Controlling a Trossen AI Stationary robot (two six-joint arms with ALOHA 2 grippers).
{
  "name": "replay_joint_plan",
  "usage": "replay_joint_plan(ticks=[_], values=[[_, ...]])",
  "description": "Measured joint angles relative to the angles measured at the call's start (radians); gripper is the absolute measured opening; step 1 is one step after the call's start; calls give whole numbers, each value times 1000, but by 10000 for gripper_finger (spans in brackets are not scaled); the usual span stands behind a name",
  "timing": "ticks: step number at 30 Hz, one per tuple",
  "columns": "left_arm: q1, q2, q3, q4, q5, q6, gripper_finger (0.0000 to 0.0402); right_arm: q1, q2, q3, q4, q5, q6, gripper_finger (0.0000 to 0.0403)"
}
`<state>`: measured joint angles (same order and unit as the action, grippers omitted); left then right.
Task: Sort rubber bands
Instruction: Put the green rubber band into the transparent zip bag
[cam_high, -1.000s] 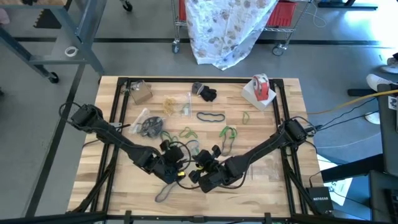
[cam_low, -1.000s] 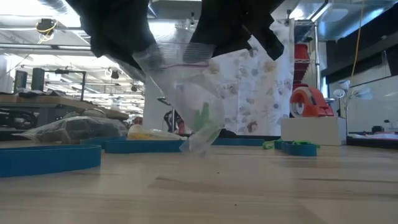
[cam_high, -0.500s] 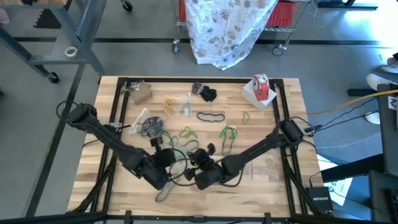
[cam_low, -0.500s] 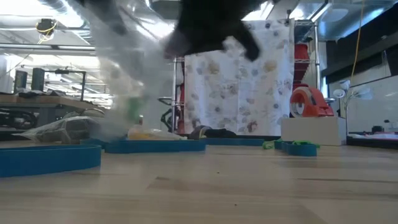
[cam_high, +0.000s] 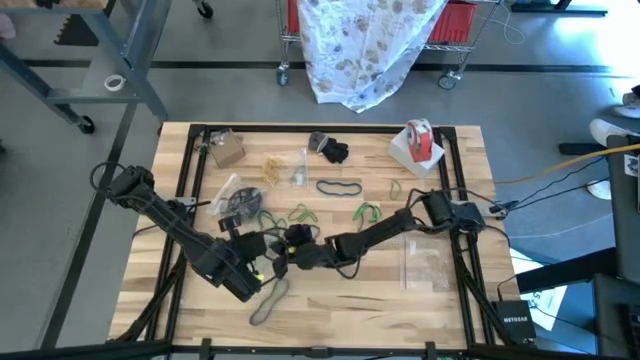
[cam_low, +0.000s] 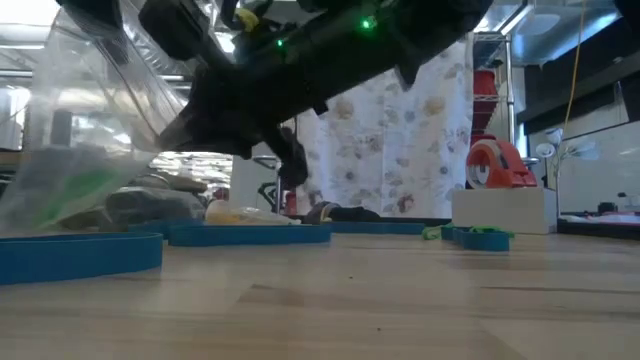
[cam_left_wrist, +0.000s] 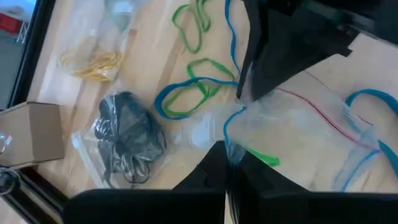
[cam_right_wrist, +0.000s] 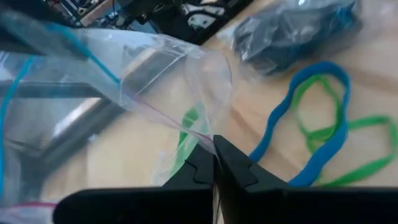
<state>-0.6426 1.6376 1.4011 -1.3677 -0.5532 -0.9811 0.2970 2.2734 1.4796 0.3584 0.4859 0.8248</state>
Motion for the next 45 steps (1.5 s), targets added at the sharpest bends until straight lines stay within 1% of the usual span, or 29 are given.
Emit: replay_joint_plan(ticks=[1, 3, 6, 9, 11, 15, 17, 19, 21, 24, 30, 35, 38, 42, 45], values=[[-2, 0, -3, 6, -1, 2, 0, -4, 0, 0, -1, -12, 28, 2], [1, 0, -15, 37, -5, 25, 0, -8, 1, 0, -6, -20, 34, 4], [8, 0, -42, 86, -7, 64, 0, -20, 0, 0, -22, -58, -33, 16], [14, 0, -74, 90, -6, 59, 0, -24, -23, 0, -66, -67, -125, 47], [13, 0, -86, 72, -6, 37, 0, -24, -59, -1, -139, -64, -181, 77], [12, 0, -96, 49, -5, 13, 0, -23, -144, 0, -357, -50, -278, 137], [11, 0, -99, 50, -5, 13, 0, -24, -180, 0, -468, -38, -316, 159], [12, 0, -100, 55, -8, 13, 0, -30, -214, 1, -576, 0, -330, 172], [14, 0, -100, 60, -18, 11, 0, -41, -234, 3, -660, 19, -315, 177], [14, 1, -100, 64, -25, 11, 0, -70, -241, 5, -717, -5, -302, 179], [14, 1, -100, 59, -25, 11, 0, -117, -242, 4, -718, -120, -316, 179], [15, 1, -100, 63, -19, 12, 0, -106, -260, 23, -705, -200, -386, 179], [15, 0, -100, 69, -61, 10, 0, -89, -270, 52, -701, -235, -438, 179], [18, 0, -100, 110, -148, -7, 0, -60, -275, 84, -684, -239, -513, 179], [21, 0, -100, 156, -157, 15, 0, -53, -271, 84, -665, -242, -516, 179]])
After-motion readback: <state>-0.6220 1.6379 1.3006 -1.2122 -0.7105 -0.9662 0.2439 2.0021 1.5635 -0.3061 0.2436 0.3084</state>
